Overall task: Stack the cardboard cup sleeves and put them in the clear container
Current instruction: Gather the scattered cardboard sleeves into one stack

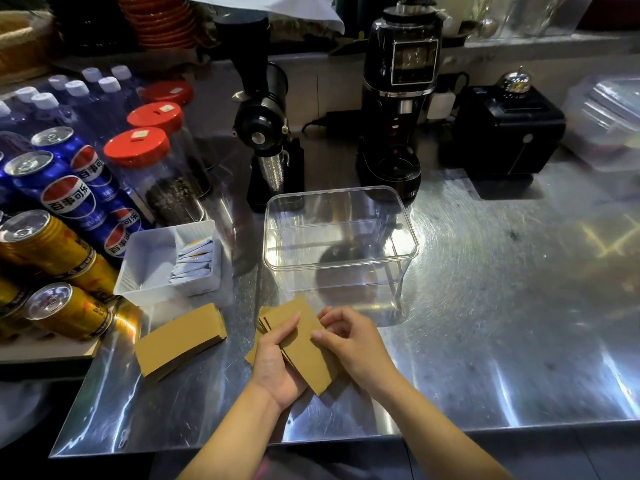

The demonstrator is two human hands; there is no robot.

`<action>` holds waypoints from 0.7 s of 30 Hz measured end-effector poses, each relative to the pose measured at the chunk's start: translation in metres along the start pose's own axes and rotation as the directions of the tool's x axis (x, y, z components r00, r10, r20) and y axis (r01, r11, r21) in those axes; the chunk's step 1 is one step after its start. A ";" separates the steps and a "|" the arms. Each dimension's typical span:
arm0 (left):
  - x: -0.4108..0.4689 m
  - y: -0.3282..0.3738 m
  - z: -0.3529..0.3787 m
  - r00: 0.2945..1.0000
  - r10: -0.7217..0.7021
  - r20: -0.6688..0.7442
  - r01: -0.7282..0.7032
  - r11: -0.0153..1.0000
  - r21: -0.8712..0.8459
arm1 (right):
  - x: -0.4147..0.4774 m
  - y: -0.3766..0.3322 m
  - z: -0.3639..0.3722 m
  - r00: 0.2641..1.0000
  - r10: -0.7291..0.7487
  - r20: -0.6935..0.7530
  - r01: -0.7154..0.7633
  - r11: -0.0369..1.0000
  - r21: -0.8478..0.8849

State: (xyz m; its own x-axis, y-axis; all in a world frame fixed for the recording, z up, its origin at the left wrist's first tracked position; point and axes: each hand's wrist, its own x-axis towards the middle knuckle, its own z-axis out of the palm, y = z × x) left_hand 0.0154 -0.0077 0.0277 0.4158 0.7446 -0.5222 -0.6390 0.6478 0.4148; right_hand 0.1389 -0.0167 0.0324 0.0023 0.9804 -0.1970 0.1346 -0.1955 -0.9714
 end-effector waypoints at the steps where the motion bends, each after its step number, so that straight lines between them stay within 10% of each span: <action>1: -0.001 0.001 -0.002 1.000 0.009 -0.005 -0.009 1.000 -0.007 | -0.001 0.000 0.002 1.000 -0.021 0.003 0.021 0.999 -0.046; 10: -0.016 0.018 -0.020 0.977 0.213 -0.008 -0.212 0.970 -0.122 | 0.007 0.002 0.010 0.992 -0.094 -0.080 0.077 0.977 -0.198; 21: -0.038 0.038 -0.044 0.946 0.308 -0.097 -0.320 0.933 -0.164 | 0.025 0.023 0.038 0.989 -0.143 -0.021 0.071 0.608 -0.791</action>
State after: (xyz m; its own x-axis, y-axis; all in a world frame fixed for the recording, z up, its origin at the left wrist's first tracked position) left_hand -0.0528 -0.0182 0.0304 0.1339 0.8884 -0.4391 -0.8355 0.3395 0.4321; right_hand 0.1045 0.0026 -0.0001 0.0043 0.9986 -0.0532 0.8659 -0.0303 -0.4993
